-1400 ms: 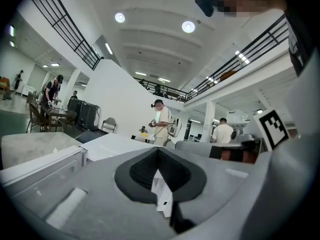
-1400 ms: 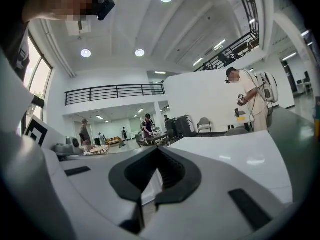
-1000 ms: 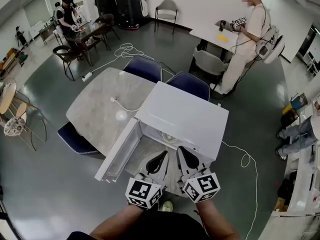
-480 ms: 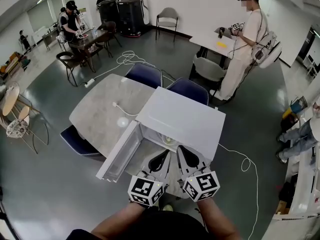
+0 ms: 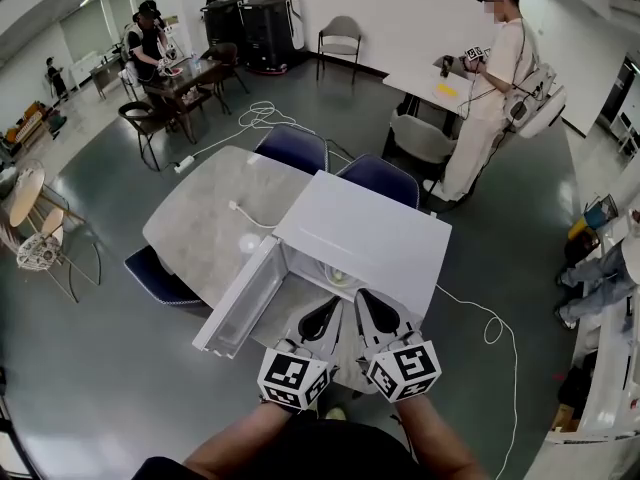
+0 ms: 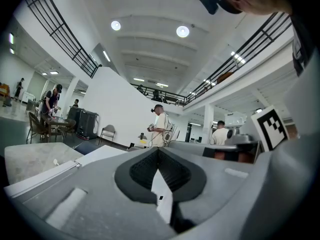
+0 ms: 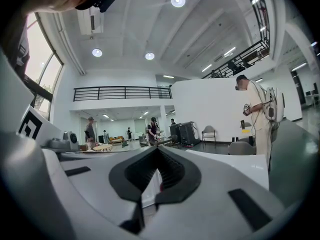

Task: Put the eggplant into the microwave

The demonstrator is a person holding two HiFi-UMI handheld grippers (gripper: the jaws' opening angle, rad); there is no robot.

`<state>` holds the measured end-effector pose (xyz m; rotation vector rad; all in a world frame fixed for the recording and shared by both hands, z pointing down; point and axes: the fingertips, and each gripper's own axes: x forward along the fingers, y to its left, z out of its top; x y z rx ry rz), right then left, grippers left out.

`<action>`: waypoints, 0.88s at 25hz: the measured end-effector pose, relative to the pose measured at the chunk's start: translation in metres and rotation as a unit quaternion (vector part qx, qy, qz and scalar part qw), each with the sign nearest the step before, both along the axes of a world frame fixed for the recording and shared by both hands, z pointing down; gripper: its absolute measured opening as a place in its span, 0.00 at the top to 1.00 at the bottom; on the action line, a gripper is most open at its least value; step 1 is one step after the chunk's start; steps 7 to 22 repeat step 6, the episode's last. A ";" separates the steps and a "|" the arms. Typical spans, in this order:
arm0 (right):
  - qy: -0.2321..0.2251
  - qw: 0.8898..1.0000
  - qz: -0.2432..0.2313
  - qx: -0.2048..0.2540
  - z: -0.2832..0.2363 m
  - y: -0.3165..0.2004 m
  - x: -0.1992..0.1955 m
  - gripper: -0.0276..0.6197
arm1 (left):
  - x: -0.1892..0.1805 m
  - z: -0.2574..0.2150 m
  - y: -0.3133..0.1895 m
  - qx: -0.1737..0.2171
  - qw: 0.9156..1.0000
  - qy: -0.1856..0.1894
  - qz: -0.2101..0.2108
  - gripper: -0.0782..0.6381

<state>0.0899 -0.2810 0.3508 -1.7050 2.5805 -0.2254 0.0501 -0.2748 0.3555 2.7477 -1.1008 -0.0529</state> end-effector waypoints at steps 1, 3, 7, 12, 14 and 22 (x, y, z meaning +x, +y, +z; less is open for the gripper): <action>0.000 1.000 0.000 0.000 0.001 0.001 0.000 0.95 | 0.000 0.000 0.001 0.001 1.000 0.000 0.000 0.88; 0.002 1.000 0.000 0.002 0.001 0.001 0.001 0.95 | 0.001 0.000 0.001 0.004 1.000 0.001 0.000 0.88; 0.005 1.000 0.001 0.010 -0.002 0.000 0.002 0.95 | 0.004 -0.002 0.000 0.011 1.000 0.003 0.001 0.88; 0.005 1.000 0.001 0.010 -0.002 0.000 0.002 0.95 | 0.004 -0.002 0.000 0.011 1.000 0.003 0.001 0.88; 0.005 1.000 0.001 0.010 -0.002 0.000 0.002 0.95 | 0.004 -0.002 0.000 0.011 1.000 0.003 0.001 0.88; 0.005 1.000 0.001 0.010 -0.002 0.000 0.002 0.95 | 0.004 -0.002 0.000 0.011 1.000 0.003 0.001 0.88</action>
